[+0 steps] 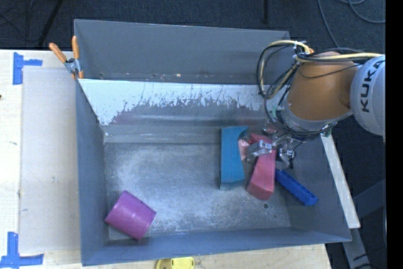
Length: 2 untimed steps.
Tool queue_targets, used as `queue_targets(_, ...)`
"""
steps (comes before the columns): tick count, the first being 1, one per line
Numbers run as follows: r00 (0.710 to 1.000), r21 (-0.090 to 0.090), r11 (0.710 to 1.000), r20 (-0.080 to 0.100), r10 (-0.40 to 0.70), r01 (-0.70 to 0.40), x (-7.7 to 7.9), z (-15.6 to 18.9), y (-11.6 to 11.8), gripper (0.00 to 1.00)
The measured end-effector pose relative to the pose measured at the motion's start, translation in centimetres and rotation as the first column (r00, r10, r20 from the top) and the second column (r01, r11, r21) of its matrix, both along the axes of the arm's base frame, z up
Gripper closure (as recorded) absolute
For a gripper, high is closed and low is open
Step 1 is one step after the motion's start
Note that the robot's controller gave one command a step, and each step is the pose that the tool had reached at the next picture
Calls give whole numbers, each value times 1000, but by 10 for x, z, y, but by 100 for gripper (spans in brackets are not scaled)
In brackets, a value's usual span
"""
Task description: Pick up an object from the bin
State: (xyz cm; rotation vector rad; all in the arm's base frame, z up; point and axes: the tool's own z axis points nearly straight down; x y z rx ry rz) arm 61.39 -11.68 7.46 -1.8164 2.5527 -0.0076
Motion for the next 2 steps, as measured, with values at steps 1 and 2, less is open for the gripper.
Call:
queue_targets(1, 1000, 0, 1000, 0, -1, 1, 0, 0, 0, 100)
queue_targets(2, 1000, 1, 1000, -2, -2, 2, 0, 1, 0, 100)
